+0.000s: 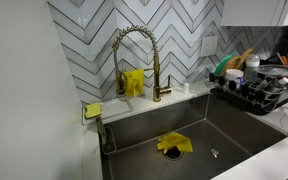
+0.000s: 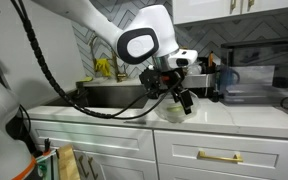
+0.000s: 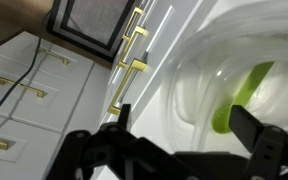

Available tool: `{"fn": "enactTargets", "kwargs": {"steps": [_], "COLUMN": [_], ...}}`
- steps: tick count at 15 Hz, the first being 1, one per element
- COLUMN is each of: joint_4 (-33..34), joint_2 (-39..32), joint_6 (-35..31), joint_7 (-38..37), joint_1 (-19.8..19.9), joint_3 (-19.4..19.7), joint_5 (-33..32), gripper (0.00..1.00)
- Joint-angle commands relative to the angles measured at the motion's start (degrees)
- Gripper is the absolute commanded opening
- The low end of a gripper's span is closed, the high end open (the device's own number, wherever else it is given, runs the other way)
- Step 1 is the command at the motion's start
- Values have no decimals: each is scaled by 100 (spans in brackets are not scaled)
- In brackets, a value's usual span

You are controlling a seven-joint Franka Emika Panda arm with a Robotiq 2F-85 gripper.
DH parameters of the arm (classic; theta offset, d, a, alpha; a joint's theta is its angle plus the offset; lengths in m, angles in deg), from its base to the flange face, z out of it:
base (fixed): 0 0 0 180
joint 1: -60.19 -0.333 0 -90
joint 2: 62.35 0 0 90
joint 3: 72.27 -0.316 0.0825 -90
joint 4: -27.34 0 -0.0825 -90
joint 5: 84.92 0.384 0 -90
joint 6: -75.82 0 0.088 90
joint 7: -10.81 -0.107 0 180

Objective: Remove the lunchbox from the sink,put it on the counter, remove the lunchbox from the drying rack, put it on the counter, put the lunchbox on the left in the lunchbox on the right and then put them in the sink

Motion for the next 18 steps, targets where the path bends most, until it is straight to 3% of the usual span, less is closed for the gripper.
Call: {"fn": "enactTargets", "kwargs": {"steps": [1,3,4,5,8,14,18], "joint_4": [250,338,382,427,572,630,450], "joint_2": [-290,-412,-461,-505,-603,-460,-85], "joint_6": [188,190,204,226,530,1215,1316], "joint_7": [-120,-147,-142,-125,-60,-60,5], "joint_1": [-49,-65,-72,-78,-86,-83,-88], "joint_3": [-19,-30,-31,-32,-38,-26,-36], "joint_5": [91,123,152,184,284,156,127], "gripper": [100,95,87,72,46,2,2]}}
